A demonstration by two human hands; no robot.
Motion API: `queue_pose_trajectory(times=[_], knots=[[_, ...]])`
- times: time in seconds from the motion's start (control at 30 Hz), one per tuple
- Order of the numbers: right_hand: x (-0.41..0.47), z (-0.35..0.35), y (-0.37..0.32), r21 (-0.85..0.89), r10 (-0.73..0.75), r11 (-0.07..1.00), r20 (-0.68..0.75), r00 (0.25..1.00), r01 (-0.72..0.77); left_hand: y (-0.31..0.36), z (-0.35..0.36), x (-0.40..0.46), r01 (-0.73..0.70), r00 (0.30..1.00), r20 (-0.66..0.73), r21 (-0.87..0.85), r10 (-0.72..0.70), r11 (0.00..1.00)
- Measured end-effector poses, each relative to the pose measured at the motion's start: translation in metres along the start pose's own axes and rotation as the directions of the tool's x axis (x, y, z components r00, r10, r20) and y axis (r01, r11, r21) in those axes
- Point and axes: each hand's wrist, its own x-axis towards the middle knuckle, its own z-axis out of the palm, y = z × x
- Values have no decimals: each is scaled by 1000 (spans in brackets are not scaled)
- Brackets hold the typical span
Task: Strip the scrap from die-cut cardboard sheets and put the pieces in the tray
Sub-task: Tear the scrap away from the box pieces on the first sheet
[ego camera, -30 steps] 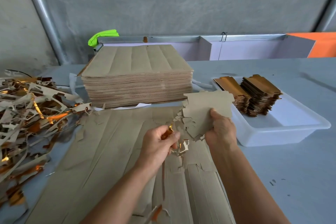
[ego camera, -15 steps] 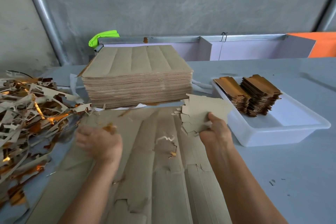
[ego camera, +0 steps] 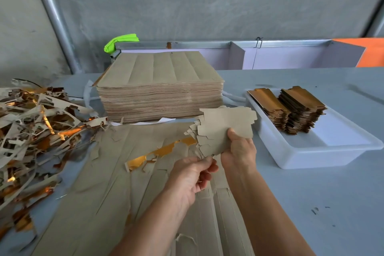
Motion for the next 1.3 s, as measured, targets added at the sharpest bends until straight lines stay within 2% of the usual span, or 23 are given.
queue_pose_trajectory(times=[0.1, 0.2, 0.33, 0.43, 0.53, 0.57, 0.6, 0.63, 0.7, 0.77, 0.87, 0.93, 1.0, 1.13, 1.23, 1.3], knots=[[5, -3, -1, -52, -63, 997, -16, 998, 62, 0, -3, -2, -36, 999, 5, 56, 36, 998], [17, -7, -8, -129, -147, 981, -30, 989, 142, 2, -12, -6, -100, 994, -14, 187, 104, 977], [33, -21, -23, -214, -185, 958, 55, 981, 193, 10, -34, 4, -204, 952, -136, 380, 273, 902], [32, -29, -29, -347, -183, 913, 116, 976, 212, 17, -46, 24, -252, 830, -284, 576, 479, 778], [30, -29, -30, -398, -116, 900, 178, 977, 180, 21, -44, 35, -264, 703, -287, 745, 651, 613], [28, -27, -29, -416, -83, 895, 201, 976, 162, 22, -41, 38, -275, 676, -281, 761, 681, 587], [25, -26, -29, -438, -50, 887, 228, 972, 148, 24, -37, 40, -307, 676, -281, 733, 681, 607], [23, -25, -28, -461, -21, 876, 257, 966, 141, 25, -32, 41, -361, 703, -289, 641, 649, 677], [19, -25, -29, -480, 19, 866, 310, 951, 140, 25, -23, 40, -439, 786, -283, 371, 550, 818], [15, -26, -31, -473, 31, 868, 351, 936, 148, 23, -21, 41, -445, 807, -292, 271, 513, 854], [9, -25, -26, -504, 51, 844, 416, 908, 184, 18, -18, 44, -472, 797, -296, 239, 527, 848], [5, -23, -17, -497, 75, 851, 437, 896, 171, 12, -12, 42, -508, 796, -229, 250, 560, 824], [5, -21, -9, -433, 103, 897, 401, 910, 89, 4, -3, 39, -530, 784, -174, 314, 596, 788], [6, -24, -2, -324, 207, 942, 354, 912, -88, -5, 7, 39, -580, 702, -212, 385, 680, 718], [7, -28, -4, -375, 257, 918, 312, 915, -130, -11, 7, 40, -613, 709, -105, 397, 697, 683], [11, -33, -8, -418, 197, 904, 224, 954, -89, -9, 2, 42, -594, 739, -70, 403, 670, 696]])
